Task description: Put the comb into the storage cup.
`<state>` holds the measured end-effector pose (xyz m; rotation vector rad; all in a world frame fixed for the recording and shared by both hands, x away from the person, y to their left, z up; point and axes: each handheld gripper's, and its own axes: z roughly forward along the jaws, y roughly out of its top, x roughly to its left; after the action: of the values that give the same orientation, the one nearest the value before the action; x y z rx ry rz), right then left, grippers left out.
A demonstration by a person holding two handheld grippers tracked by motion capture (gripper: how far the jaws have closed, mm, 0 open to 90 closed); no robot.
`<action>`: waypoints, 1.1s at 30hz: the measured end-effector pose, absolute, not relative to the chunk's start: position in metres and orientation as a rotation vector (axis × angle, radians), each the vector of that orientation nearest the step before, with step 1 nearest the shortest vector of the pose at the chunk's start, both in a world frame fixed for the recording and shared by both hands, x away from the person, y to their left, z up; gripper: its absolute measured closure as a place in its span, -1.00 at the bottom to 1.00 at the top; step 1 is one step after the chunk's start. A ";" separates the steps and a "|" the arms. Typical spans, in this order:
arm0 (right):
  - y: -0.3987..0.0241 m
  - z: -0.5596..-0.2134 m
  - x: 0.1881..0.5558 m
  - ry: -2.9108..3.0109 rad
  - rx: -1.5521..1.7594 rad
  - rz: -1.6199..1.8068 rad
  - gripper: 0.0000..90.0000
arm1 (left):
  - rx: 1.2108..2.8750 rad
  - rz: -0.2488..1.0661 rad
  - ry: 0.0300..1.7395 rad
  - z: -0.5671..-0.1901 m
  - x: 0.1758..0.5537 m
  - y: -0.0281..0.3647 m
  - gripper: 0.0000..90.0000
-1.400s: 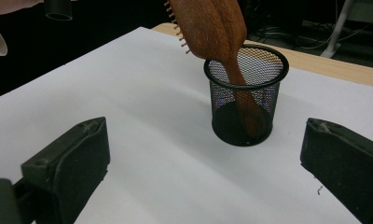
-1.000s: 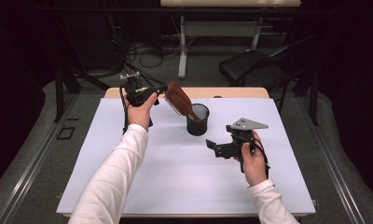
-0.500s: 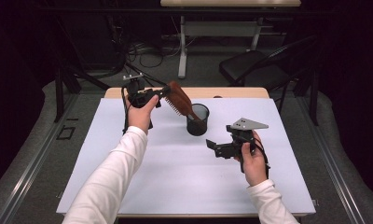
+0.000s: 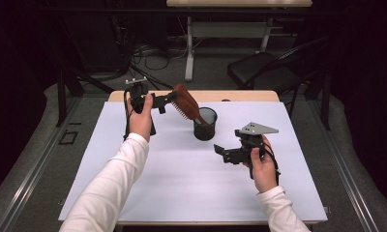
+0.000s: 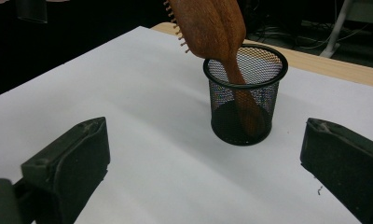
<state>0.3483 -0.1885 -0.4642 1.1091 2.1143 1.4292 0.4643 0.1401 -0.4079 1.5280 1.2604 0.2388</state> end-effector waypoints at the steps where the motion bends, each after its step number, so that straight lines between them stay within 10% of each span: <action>1: -0.188 -0.464 0.348 2.114 1.109 1.429 -0.98 | 1.541 0.242 1.252 -0.407 0.464 0.140 -0.99; 33: -0.191 -0.463 0.348 2.105 1.116 1.435 -0.98 | 1.849 0.371 1.084 -0.404 0.441 0.155 -0.99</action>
<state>0.3479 -0.1911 -0.4634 1.1160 2.1053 1.4349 0.4405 0.1547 -0.4039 1.8486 1.0844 0.3715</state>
